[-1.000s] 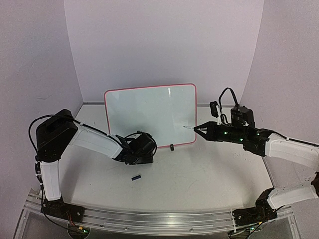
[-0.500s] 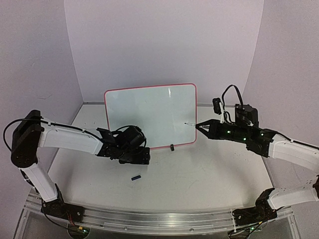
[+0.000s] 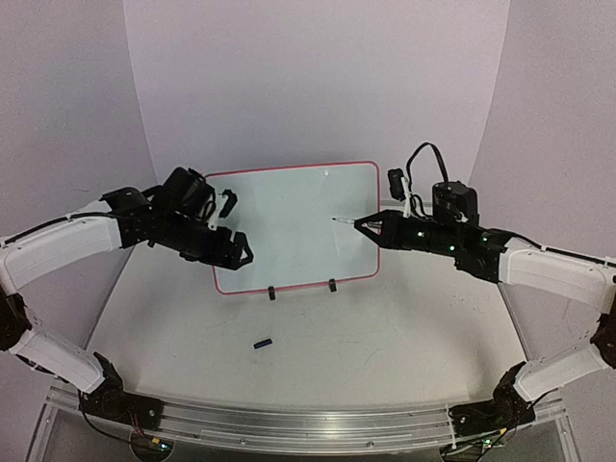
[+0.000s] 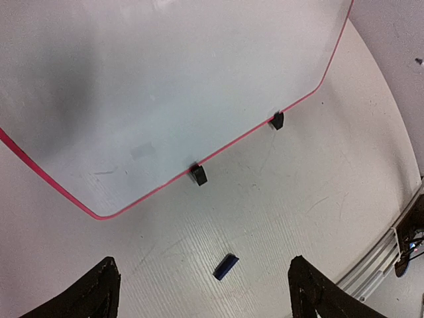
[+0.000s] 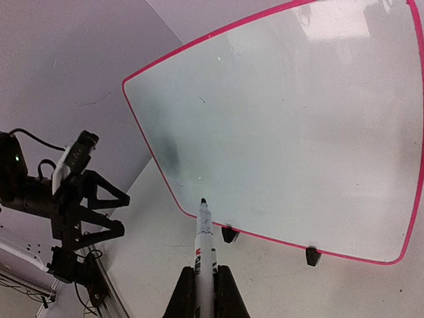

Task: Write a sentence on the whiteboard
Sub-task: Hold the whiteboard at the center of the board.

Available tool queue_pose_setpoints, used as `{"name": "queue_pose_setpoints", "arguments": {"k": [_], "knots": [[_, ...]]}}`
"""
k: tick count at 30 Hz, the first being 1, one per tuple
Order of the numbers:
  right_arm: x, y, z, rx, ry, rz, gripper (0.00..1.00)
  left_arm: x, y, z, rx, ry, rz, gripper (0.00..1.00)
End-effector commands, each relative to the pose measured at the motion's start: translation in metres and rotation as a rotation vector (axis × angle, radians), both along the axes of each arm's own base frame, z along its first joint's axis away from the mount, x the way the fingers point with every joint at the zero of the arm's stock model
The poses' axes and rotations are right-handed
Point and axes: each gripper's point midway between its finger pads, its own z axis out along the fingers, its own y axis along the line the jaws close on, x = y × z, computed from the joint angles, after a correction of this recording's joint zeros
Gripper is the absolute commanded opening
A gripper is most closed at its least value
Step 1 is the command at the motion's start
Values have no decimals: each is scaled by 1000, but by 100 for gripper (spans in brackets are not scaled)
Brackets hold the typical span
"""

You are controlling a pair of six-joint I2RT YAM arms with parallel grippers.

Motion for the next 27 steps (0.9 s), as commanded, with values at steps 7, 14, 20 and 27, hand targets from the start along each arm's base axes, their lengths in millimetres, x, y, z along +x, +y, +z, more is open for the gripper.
{"name": "queue_pose_setpoints", "arguments": {"k": [7,14,20,27], "knots": [[-1,66,52,90,-105,134,0,59,68,90,-122,-245,-20,87],[-2,96,54,123,-104,208,0,84,88,115,-383,-331,-133,87],[1,112,50,135,-103,256,0,107,91,119,-427,-383,-216,84],[5,136,50,140,-127,307,0,142,95,98,-401,-386,-220,70]]}}
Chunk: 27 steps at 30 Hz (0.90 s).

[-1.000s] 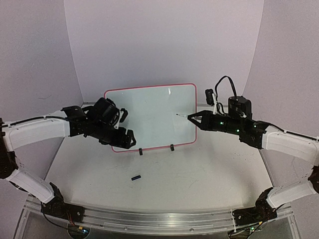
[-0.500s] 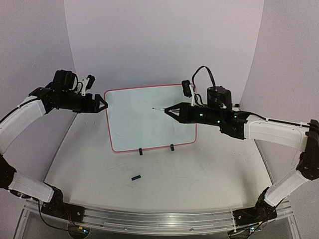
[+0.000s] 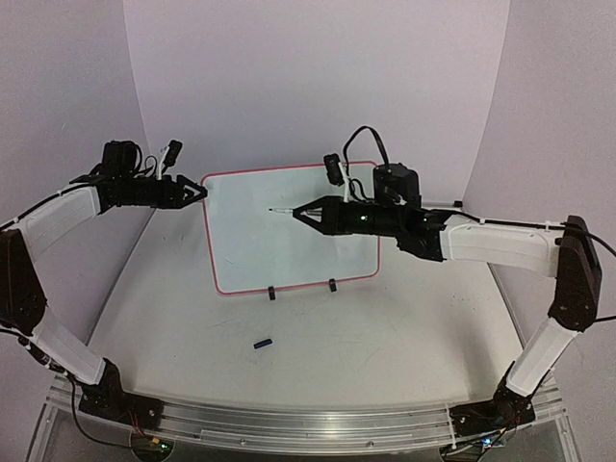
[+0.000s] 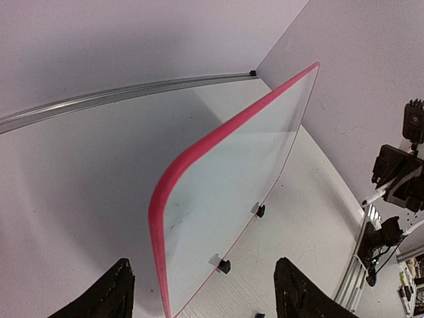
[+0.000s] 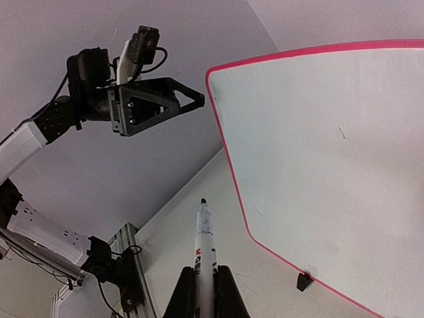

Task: Write a sentence on the whiteboard
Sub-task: Hold the whiteboard at the center of the board.

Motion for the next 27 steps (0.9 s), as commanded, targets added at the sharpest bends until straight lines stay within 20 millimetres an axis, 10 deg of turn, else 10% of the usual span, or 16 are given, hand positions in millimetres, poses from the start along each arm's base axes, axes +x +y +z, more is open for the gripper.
{"name": "queue_pose_setpoints", "arguments": {"k": [1,8,27], "knots": [[-1,22,30,67,-81,58,0,20,-3,21,-13,-126,-46,70],[6,49,24,70,-82,89,0,31,-9,14,-33,-105,-86,63],[12,76,19,78,-95,134,0,6,-24,-3,-53,-67,-288,2]]}}
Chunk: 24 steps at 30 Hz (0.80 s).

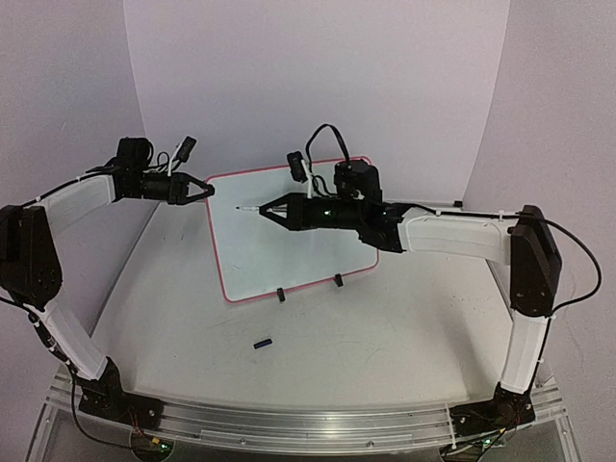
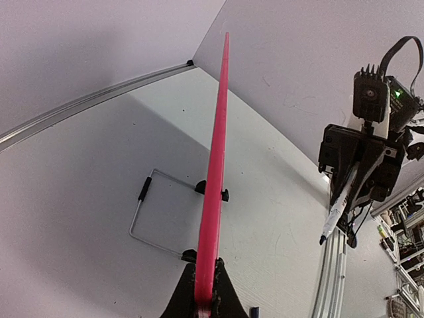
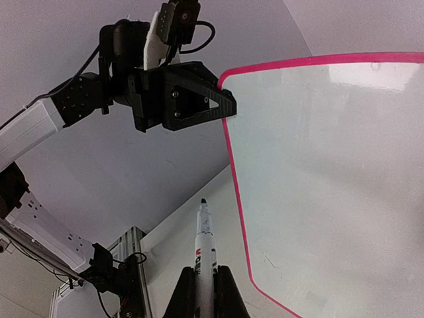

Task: Write a sentence on the whiteboard
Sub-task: Hold the whiteboard at the center of the board, then write a sentence on the whiteboard.

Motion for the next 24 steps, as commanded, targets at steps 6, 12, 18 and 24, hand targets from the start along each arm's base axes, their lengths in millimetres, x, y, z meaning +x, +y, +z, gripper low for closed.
{"name": "queue_pose_setpoints", "arguments": {"k": [6,12,18,24], "knots": [[1,18,24,73,-69,28,0,-18,2,-13,40,-9,-59,0],[12,29,24,102,-71,18,0,-24,3,-21,70,-16,-77,0],[21,41,18,102,-81,24,0,-27,3,-24,83,-16,-89,0],[28,50,17,113,-87,35,0,-29,4,-26,90,-11,-95,0]]}}
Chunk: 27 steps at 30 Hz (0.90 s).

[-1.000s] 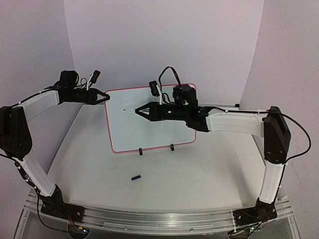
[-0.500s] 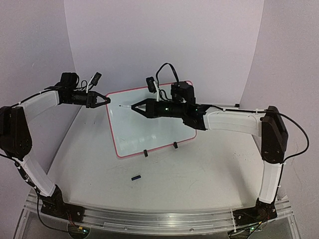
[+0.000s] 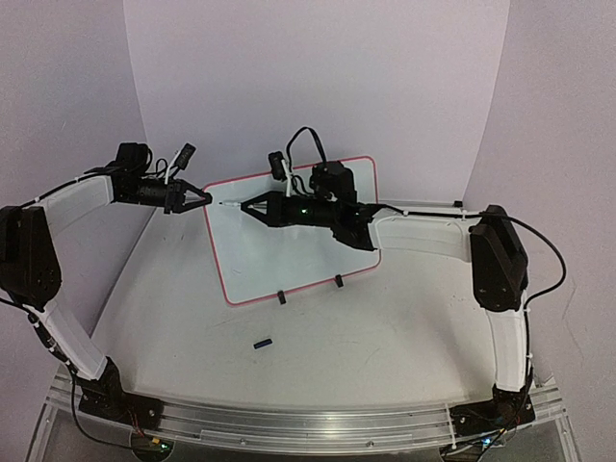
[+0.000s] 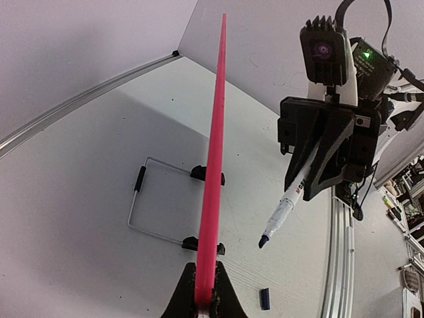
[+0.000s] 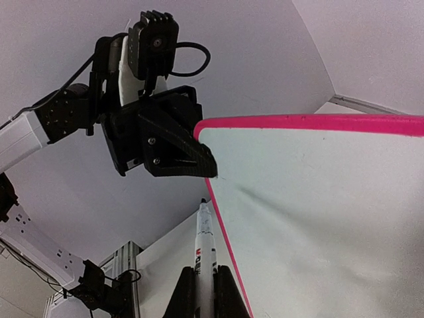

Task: Write a sentence on the whiteboard

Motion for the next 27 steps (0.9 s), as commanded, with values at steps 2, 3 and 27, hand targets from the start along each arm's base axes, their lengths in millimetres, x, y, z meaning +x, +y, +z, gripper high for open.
{"name": "queue_pose_setpoints", "arguments": {"k": [2,3,27], "knots": [[4,12,24,67,-54,16,0,-8,4,-13,56,49,15,0],[6,12,25,70,-56,14,0,-8,4,-14,57,49,15,0],[34,16,0,-10,-46,-100,0,-11,3,-10,50,48,3,0]]}}
